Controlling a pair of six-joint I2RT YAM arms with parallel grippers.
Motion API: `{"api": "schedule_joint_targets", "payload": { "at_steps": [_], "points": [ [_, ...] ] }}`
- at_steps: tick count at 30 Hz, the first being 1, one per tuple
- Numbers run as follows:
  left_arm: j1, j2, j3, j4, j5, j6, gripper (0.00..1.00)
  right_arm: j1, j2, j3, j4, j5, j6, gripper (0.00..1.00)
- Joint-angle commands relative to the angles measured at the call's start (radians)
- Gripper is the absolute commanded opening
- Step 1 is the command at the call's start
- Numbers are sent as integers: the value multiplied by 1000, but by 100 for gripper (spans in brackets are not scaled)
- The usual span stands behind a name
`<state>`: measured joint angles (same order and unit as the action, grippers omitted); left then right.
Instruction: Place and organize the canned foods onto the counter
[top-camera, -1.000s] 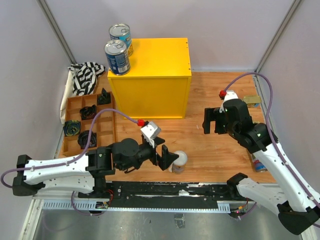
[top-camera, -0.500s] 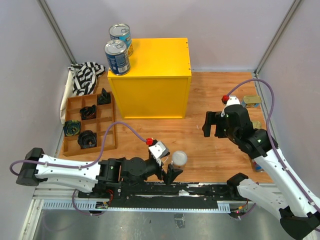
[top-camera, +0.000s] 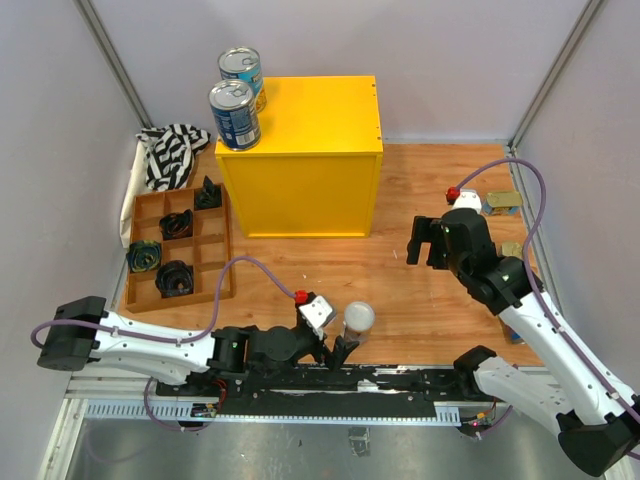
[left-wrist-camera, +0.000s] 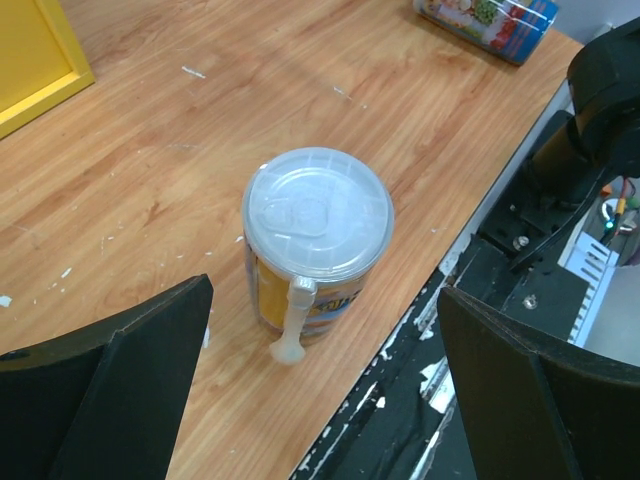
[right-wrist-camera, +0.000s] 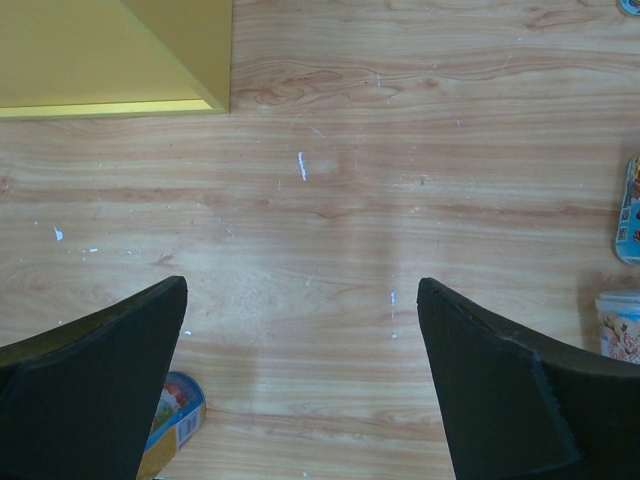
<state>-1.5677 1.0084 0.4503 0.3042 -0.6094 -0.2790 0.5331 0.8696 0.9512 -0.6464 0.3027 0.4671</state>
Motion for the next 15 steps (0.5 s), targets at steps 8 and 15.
{"api": "schedule_joint_targets", "payload": {
  "at_steps": [8, 15],
  "points": [
    [-8, 82, -90, 350, -63, 143, 99, -18, -14, -48, 125, 25, -104, 98],
    [-8, 191, -106, 511, -47, 202, 99, -20, -35, -68, 150, -8, -131, 98]
  ]
}}
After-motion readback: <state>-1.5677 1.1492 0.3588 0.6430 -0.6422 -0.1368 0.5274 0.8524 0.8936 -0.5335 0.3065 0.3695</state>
